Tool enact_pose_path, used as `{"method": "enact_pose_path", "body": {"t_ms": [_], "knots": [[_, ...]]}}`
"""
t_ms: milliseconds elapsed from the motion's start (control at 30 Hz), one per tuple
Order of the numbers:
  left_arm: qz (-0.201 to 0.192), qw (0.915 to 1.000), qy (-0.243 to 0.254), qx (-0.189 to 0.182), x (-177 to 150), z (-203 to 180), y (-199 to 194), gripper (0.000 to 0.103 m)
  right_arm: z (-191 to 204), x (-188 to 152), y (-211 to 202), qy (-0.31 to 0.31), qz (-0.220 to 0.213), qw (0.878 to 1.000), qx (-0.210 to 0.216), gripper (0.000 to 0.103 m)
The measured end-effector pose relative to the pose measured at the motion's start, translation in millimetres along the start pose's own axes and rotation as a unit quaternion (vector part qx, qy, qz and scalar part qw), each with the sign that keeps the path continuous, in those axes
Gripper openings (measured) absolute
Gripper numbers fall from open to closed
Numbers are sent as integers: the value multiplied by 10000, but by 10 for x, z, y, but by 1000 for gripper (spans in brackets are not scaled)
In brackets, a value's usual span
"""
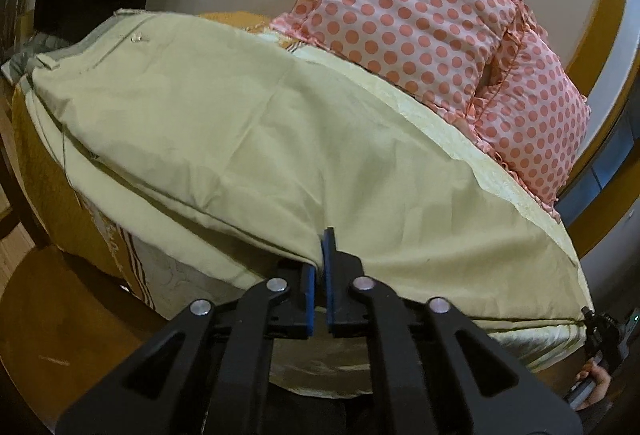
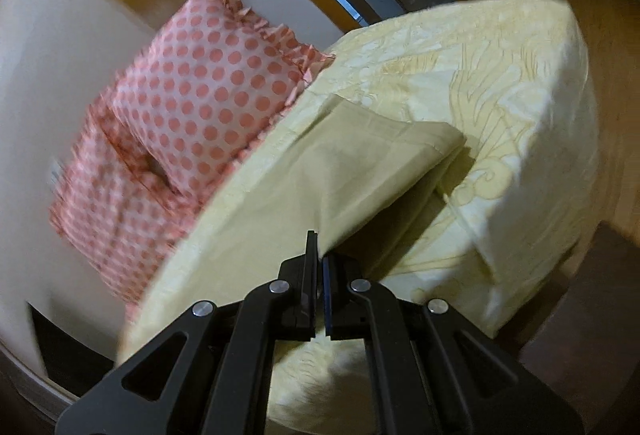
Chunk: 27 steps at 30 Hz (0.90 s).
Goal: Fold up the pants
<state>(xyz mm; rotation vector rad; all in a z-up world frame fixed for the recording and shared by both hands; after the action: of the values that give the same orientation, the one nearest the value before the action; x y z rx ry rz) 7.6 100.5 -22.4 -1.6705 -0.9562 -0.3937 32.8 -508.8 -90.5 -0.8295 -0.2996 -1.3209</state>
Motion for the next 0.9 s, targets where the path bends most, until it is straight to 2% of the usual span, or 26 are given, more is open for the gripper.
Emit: {"method": "enact_pose_path", "body": {"t_ms": [33, 67, 100, 133, 200, 333, 367, 433, 533, 600, 633, 700, 733, 833, 900], "knots": [[-96, 9999, 32, 22, 0, 7, -43, 21, -9, 13, -60, -11, -76, 9999, -127, 29], [-240, 9996, 71, 113, 10, 21, -102, 44, -21, 43, -115, -4, -213, 9996, -173, 44], [-428, 9988, 107, 222, 27, 38, -175, 54, -45, 83, -188, -2, -428, 9988, -255, 62], [-690, 9968, 142, 378, 47, 72, -282, 62, -72, 124, -250, -33, -619, 9974, -356, 62], [-1073, 9923, 219, 576, 97, 122, -448, 65, -149, 187, -285, -103, -726, 9956, -588, 60], [-1390, 9872, 221, 754, 240, 174, -555, 69, -296, 178, -178, -14, -633, 9954, -725, 50], [-1390, 9870, 247, 773, 268, 169, -535, 70, -269, 160, -158, -120, -619, 9953, -738, 50], [-1364, 9871, 329, 766, 313, 144, -470, 71, -218, 93, -82, -134, -418, 9979, -472, 38], [-1254, 9881, 431, 785, 345, 133, -317, 73, -130, 38, -50, -353, -434, 9973, -472, 38], [-1145, 9889, 437, 835, 336, 169, -220, 74, -129, 24, -26, -293, -479, 9981, -270, 35], [-1059, 9897, 421, 861, 319, 193, -155, 75, -126, 20, -7, -285, -471, 9983, -178, 23], [-922, 9910, 404, 887, 279, 224, -54, 77, -149, 26, 93, -334, -435, 9985, -35, 9], [-869, 9913, 424, 895, 247, 235, -11, 78, -143, 38, 125, -341, -439, 9984, 54, 6], [-912, 9890, 629, 977, 201, 208, 23, 80, 103, 126, 129, -677, -572, 9959, 186, 4], [-939, 9887, 658, 967, 197, 205, 27, 82, 461, 181, 110, -1061, -640, 9911, 483, 4]]}}
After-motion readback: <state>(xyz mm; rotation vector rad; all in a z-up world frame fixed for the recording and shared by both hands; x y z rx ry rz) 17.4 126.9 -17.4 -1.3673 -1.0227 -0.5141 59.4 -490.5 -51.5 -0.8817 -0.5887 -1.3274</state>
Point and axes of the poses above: each gripper's, at about its wrist camera, not at the fingertips, and y roughly the way its jaws point, z to its left, x to its top, the point moved 6 cm from there along y, roughly the way its jaws point, and after that the axes turned 4 degrees about x, right-handed, at the moved point
